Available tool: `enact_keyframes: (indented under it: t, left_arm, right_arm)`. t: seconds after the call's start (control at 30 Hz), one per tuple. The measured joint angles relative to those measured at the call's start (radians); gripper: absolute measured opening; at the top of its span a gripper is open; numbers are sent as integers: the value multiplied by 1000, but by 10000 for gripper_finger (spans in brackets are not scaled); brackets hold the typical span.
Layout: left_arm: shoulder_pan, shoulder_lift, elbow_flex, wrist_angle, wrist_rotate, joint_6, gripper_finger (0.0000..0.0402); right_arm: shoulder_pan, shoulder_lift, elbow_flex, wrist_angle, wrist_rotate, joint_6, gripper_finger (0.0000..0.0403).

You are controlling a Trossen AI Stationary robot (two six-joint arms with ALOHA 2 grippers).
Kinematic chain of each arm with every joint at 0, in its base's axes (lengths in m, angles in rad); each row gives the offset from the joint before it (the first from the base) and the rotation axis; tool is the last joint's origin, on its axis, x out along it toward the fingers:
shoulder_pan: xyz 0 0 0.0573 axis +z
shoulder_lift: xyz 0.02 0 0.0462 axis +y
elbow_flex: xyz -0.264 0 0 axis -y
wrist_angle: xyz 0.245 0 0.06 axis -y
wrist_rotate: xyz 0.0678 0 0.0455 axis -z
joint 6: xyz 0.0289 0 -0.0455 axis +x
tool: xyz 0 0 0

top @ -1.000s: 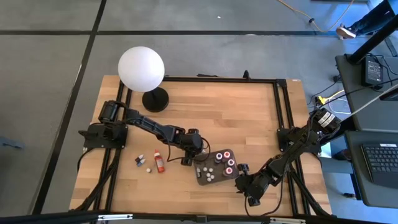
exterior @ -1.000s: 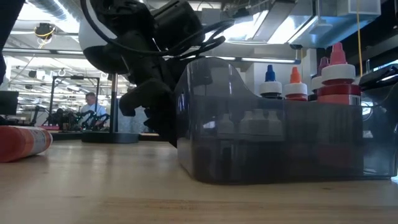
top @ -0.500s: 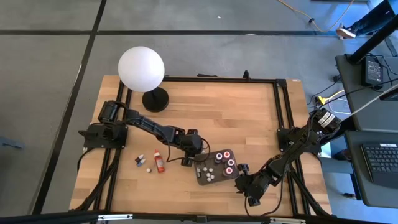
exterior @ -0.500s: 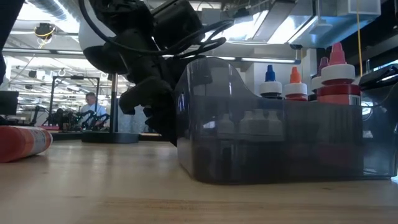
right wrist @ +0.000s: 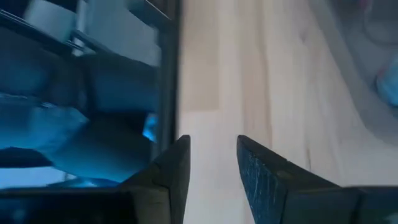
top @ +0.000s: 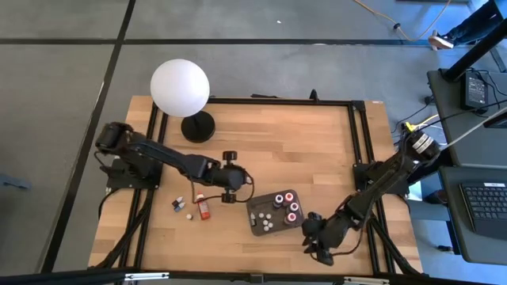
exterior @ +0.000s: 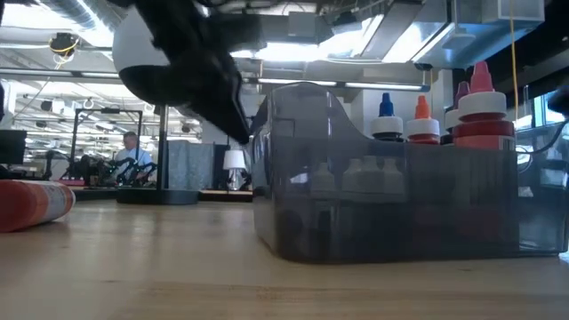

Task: Pick & Place food coloring
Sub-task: Put the small food coloring bottle into the black bin

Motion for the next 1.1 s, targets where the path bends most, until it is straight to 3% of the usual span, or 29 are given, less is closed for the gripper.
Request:
enact_keyframes:
  t: [0.1, 0.2, 0.4, 0.57, 0.73, 1.1]
  left_arm:
    - [-32, -80, -4, -19, -68, -17, 65]
    - [-71, -140, -15, 32, -84, -27, 65]
    - [-145, -183, -137, 473, 23, 81, 65]
    - [-186, -169, -228, 829, 51, 159, 65]
    - [-197, -136, -235, 927, 59, 202, 65]
    - [-193, -132, -235, 949, 88, 176, 66]
  right_arm:
    - [24, -90, 0, 0, 31, -36, 134]
    - [53, -185, 0, -7, 130, -207, 134]
    - [42, -302, 0, 112, 345, -725, 134]
    - [-7, -329, 1, 220, 331, -1024, 134]
    - [-52, -306, 0, 227, 321, -1079, 134]
    - [-140, -230, -1, 348, 320, -1174, 139]
